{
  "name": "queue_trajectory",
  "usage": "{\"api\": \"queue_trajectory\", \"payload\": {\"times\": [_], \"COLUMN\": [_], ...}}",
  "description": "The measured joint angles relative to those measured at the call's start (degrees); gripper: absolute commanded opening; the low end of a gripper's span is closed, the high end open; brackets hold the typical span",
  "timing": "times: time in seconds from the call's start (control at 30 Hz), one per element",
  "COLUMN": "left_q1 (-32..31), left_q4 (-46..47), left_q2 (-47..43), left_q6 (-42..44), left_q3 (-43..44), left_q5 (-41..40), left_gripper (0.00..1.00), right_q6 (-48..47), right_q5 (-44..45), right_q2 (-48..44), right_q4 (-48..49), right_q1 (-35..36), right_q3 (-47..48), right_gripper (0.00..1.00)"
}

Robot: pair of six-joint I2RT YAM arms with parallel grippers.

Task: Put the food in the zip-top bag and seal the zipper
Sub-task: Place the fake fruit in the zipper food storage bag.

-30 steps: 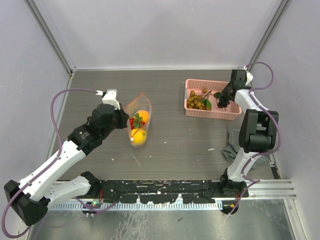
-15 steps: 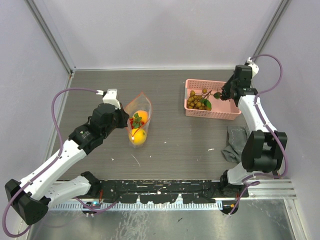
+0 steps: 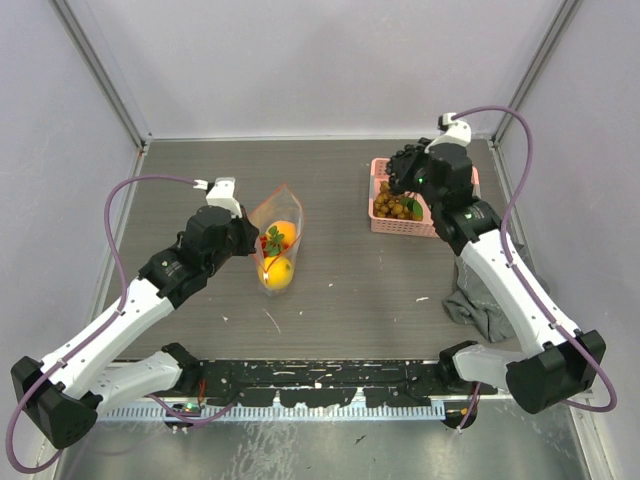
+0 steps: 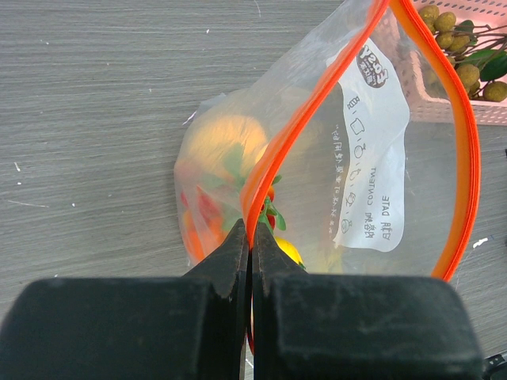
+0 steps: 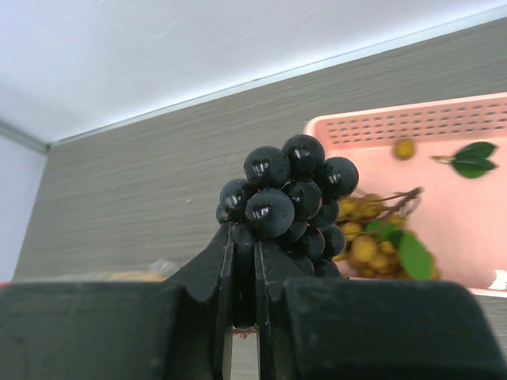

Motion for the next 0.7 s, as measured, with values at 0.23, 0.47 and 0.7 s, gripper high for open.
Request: {"api": "queue_trajectory", "payload": {"times": [0.23,0.47,0.7], "left_q1": [0.15,0.26,0.26], "left_q4": [0.00,0.02,0.04], "left_q2": [0.04,0.35,0.35], "left_q6": [-0.02,-0.07,-0.11], "left_q3": [0.00,0.00,0.00], "left_q5": [-0.02,-0.02,0.00], "left_gripper": [0.00,0.00,0.00], "right_q6": [0.87,0.94,0.07], "right_q5": [0.57,0.55,-0.35], "right_q2": [-1.03,-0.57,1.03], "right_q4": [2.12,5.09,9.31], "right_q1": [9.81,19.08,25.92], "right_q3": [0.00,0.48,1.22], "right_gripper": [0.00,0.00,0.00]}}
